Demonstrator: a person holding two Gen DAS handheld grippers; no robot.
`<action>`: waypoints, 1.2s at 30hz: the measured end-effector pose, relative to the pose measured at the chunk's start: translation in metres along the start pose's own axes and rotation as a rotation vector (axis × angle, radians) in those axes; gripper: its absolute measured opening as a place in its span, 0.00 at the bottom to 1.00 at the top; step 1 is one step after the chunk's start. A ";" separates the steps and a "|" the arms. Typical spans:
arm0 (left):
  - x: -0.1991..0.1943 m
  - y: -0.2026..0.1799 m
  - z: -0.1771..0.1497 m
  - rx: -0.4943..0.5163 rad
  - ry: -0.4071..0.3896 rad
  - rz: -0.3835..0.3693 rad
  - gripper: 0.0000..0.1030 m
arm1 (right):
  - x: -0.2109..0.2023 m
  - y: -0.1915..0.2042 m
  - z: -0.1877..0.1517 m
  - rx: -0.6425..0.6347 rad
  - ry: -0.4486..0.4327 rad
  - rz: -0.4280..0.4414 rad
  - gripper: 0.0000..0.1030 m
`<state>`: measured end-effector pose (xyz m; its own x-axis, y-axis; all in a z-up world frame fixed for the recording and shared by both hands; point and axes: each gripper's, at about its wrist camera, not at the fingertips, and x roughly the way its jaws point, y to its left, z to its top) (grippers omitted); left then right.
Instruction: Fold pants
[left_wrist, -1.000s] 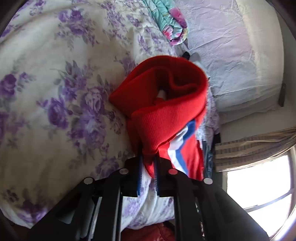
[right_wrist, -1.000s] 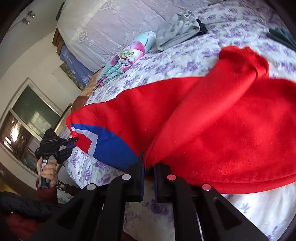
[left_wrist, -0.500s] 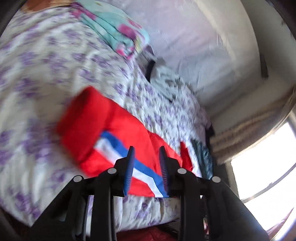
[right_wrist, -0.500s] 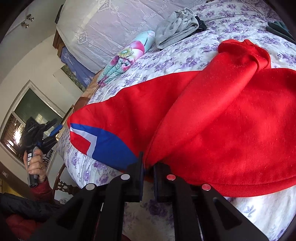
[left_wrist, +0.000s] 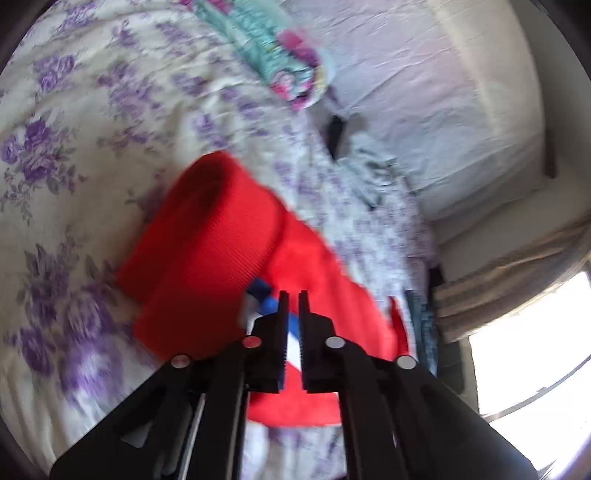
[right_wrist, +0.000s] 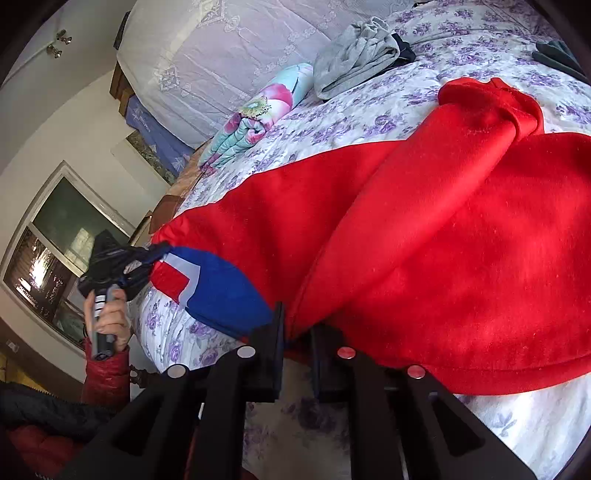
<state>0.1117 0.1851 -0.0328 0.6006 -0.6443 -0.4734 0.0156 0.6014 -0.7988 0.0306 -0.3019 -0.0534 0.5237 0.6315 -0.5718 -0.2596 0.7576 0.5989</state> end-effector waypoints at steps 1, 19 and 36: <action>-0.009 -0.012 -0.003 0.037 -0.022 -0.020 0.12 | 0.000 0.001 0.000 -0.002 0.003 -0.003 0.12; -0.037 -0.047 -0.015 0.271 -0.301 0.224 0.84 | -0.066 0.042 0.072 -0.261 -0.188 -0.395 0.73; -0.038 0.042 0.020 0.140 -0.333 0.642 0.96 | 0.053 -0.052 0.166 -0.134 0.088 -0.712 0.50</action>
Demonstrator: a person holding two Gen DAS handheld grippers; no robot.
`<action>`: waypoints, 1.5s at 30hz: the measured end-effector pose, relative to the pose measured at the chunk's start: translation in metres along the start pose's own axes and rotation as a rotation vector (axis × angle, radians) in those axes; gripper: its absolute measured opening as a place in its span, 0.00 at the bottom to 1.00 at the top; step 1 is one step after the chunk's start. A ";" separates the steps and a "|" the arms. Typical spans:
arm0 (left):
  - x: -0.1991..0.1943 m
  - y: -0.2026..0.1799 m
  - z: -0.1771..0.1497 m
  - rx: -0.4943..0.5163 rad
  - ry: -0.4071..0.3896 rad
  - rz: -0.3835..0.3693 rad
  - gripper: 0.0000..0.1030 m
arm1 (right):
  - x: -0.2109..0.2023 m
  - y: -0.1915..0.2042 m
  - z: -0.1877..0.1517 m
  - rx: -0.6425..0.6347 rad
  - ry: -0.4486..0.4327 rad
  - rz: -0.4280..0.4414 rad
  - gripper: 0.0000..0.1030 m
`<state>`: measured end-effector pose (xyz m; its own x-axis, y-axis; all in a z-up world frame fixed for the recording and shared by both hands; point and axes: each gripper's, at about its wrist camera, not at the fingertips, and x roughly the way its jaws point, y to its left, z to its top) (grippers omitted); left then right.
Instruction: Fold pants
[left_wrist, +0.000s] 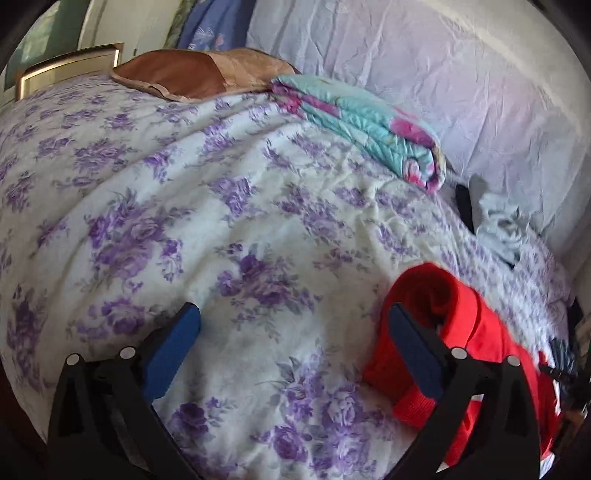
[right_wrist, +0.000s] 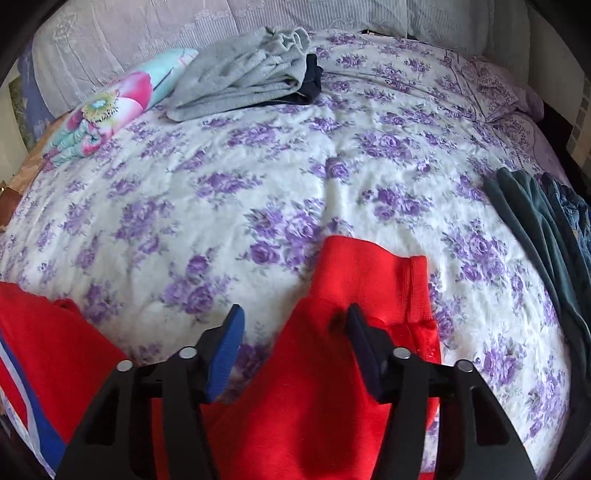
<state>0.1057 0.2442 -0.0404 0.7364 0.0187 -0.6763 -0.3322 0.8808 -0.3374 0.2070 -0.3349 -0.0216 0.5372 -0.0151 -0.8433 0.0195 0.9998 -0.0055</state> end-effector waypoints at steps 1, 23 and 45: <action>0.001 0.002 0.000 -0.002 0.006 -0.010 0.96 | 0.001 0.001 0.000 -0.009 0.002 -0.008 0.49; -0.007 0.012 -0.003 -0.050 -0.024 -0.110 0.96 | -0.147 -0.144 -0.131 0.582 -0.416 0.411 0.08; -0.005 0.014 -0.004 -0.042 -0.017 -0.094 0.96 | -0.120 -0.135 -0.186 0.628 -0.237 0.506 0.51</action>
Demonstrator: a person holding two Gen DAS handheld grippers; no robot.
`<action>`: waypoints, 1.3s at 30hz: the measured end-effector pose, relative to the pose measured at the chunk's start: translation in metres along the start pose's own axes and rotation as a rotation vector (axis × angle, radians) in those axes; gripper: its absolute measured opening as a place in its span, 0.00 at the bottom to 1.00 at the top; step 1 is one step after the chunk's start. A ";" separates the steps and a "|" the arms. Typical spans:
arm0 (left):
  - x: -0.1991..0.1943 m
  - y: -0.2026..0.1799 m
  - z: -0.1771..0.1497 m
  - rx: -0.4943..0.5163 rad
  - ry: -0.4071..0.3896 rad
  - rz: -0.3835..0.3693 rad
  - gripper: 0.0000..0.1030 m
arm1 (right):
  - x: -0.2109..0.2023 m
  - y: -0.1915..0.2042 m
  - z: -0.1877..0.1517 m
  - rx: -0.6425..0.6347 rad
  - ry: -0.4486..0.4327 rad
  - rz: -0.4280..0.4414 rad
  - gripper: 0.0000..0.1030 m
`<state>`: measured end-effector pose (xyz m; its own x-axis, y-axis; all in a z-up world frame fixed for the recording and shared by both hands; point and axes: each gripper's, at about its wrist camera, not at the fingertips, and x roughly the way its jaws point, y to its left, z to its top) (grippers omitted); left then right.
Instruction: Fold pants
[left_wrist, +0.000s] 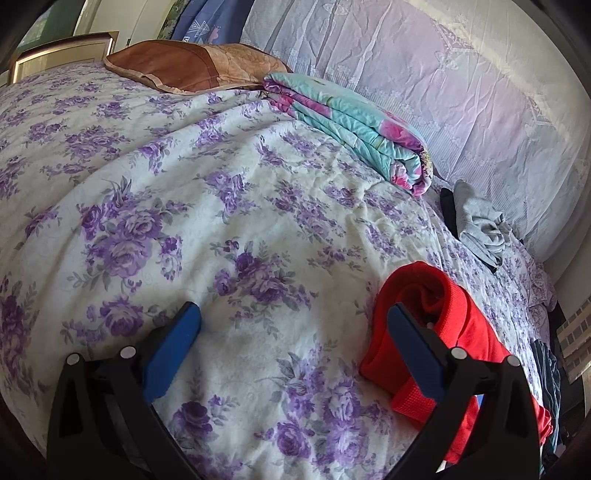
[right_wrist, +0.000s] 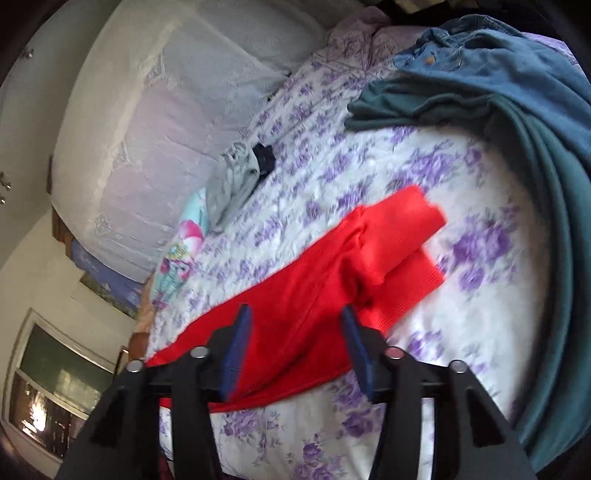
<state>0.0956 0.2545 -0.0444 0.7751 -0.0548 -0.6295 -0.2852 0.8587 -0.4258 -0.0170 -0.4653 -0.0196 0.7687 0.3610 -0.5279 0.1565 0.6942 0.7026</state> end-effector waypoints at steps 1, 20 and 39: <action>0.000 0.000 0.000 0.000 0.000 0.000 0.96 | 0.004 0.002 -0.002 0.003 0.014 0.001 0.51; -0.008 0.003 0.000 -0.019 -0.026 -0.045 0.96 | 0.003 -0.013 -0.007 0.052 0.083 -0.059 0.07; -0.033 -0.002 0.001 -0.034 -0.061 -0.037 0.96 | 0.092 0.136 -0.061 -0.540 0.201 0.052 0.59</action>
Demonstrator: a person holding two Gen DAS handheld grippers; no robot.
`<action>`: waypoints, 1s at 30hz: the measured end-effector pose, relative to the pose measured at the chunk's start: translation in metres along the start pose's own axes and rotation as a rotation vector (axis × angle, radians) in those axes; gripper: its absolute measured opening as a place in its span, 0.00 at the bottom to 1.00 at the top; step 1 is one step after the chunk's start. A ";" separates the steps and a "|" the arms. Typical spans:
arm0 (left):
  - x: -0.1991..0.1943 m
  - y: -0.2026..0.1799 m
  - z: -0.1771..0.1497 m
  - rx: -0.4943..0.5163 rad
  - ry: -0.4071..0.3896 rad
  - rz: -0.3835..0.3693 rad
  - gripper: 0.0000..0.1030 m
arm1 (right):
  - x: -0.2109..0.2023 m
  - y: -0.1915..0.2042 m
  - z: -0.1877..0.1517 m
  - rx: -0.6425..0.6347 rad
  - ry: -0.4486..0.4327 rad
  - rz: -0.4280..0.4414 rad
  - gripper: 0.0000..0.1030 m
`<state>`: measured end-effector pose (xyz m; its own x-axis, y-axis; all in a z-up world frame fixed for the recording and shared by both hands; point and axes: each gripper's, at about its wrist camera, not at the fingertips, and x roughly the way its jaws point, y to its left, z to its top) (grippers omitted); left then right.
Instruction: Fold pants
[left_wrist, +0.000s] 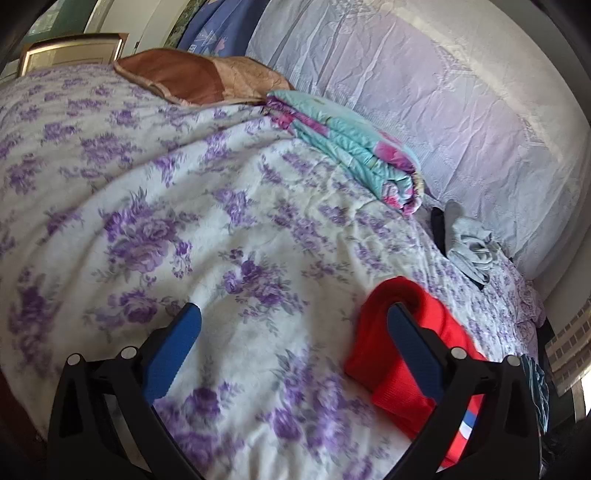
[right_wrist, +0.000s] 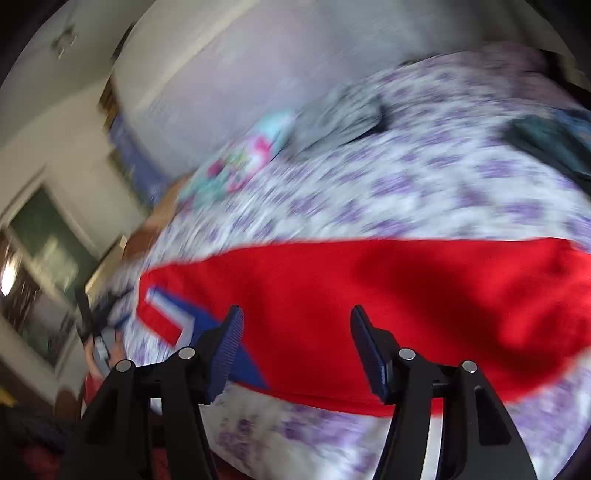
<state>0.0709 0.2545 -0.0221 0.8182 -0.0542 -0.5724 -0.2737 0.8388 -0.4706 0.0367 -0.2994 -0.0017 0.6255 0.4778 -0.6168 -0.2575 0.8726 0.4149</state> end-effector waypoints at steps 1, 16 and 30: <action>-0.008 -0.005 0.001 0.008 -0.004 -0.008 0.96 | 0.013 0.011 0.000 -0.047 0.021 -0.029 0.59; -0.019 -0.094 -0.040 0.245 0.030 -0.119 0.96 | 0.080 0.015 0.107 0.013 0.239 0.442 0.88; 0.036 -0.083 -0.058 0.309 0.201 -0.050 0.96 | 0.195 0.009 0.129 0.111 0.687 0.686 0.89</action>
<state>0.0936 0.1509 -0.0426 0.7030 -0.1790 -0.6883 -0.0450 0.9547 -0.2943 0.2511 -0.2114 -0.0321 -0.2089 0.8634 -0.4592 -0.3126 0.3859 0.8680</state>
